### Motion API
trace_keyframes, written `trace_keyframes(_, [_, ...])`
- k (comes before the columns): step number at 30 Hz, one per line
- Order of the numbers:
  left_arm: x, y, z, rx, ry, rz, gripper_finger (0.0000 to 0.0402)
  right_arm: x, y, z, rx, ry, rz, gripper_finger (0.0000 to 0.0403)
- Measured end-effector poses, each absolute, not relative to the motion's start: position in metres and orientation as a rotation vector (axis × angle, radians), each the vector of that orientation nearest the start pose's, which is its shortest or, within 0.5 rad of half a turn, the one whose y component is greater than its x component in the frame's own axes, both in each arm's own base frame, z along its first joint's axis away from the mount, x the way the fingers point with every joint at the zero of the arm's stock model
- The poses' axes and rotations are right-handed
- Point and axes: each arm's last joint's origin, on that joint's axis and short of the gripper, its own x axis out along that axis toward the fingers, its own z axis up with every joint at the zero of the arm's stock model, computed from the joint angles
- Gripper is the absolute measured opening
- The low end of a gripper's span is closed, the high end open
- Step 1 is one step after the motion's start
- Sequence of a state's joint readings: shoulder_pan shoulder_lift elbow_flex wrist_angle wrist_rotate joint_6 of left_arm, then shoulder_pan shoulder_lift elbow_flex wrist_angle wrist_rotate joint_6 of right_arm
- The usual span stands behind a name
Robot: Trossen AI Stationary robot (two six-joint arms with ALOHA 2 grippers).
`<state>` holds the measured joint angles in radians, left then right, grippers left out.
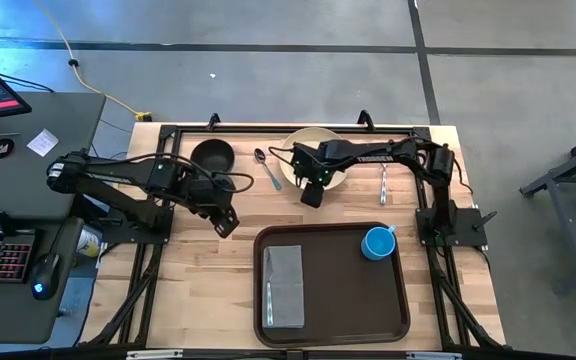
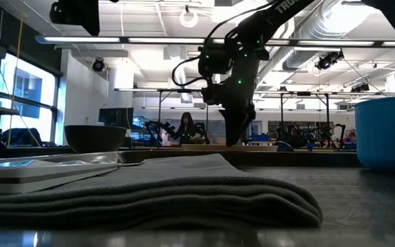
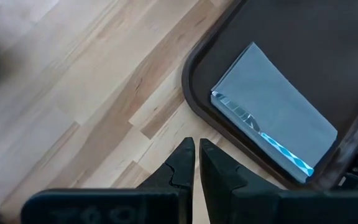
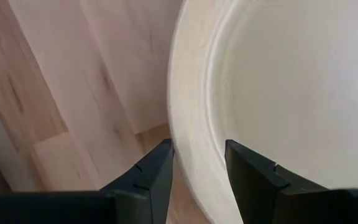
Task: Set up tray
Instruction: Adjust the white plate on the table, then put the white fork on the gray table napkin to the right side of the white knife
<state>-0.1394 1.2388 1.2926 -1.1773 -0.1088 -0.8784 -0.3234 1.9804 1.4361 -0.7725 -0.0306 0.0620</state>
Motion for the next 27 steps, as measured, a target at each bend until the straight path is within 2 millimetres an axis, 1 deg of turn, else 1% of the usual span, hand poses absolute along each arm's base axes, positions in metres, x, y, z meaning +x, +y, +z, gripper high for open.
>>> trace_keyframes(4, [0.215, -0.027, 0.339, -0.654, 1.039, 0.463, 0.006, 0.368, -0.125, 0.176, 0.292, 1.305, -0.277, 0.0138])
trace_keyframes(6, [0.215, -0.027, 0.339, -0.66, 1.044, 0.456, 0.006, 0.363, -0.126, 0.177, 0.313, 1.34, -0.293, 0.0138])
trace_keyframes(9, [0.215, -0.028, 0.339, -0.671, 1.046, 0.456, 0.006, 0.349, -0.129, 0.185, 0.372, 1.419, -0.343, 0.0138])
trace_keyframes(13, [0.215, -0.028, 0.339, -0.673, 1.045, 0.457, 0.006, 0.325, -0.137, 0.207, 0.47, 1.475, -0.413, 0.0138])
trace_keyframes(16, [0.215, -0.027, 0.339, -0.67, 1.042, 0.461, 0.006, 0.3, -0.149, 0.217, 0.572, 1.46, -0.513, 0.0136])
trace_keyframes(18, [0.215, -0.027, 0.339, -0.667, 1.036, 0.472, 0.006, 0.278, -0.157, 0.217, 0.66, 1.44, -0.609, 0.0133])
trace_keyframes(20, [0.215, -0.027, 0.339, -0.674, 1.03, 0.485, 0.006, 0.253, -0.165, 0.212, 0.778, 1.411, -0.707, 0.0127])
trace_keyframes(23, [0.216, -0.027, 0.339, -0.681, 1.021, 0.492, 0.006, 0.217, -0.168, 0.197, 0.951, 1.352, -0.837, 0.0119])
trace_keyframes(25, [0.216, -0.027, 0.34, -0.681, 1.018, 0.492, 0.006, 0.198, -0.166, 0.189, 1.021, 1.314, -0.9, 0.0115])
trace_keyframes(27, [0.216, -0.027, 0.34, -0.68, 1.016, 0.492, 0.006, 0.183, -0.164, 0.184, 1.052, 1.291, -0.982, 0.0113])
